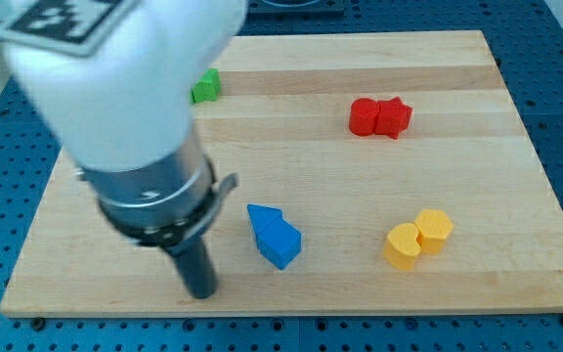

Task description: Push the blue cube towards the center of the board

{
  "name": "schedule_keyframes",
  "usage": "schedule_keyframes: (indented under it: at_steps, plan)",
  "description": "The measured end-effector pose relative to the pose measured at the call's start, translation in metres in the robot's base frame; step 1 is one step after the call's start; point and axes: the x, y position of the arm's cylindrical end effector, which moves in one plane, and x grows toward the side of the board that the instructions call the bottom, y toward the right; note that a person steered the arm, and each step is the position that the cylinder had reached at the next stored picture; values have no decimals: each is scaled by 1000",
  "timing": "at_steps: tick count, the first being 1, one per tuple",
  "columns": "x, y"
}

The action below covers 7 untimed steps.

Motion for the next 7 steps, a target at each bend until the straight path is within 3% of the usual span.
schedule_keyframes:
  at_steps: [3, 7]
  plan:
    - [-22, 103]
    - [-83, 39]
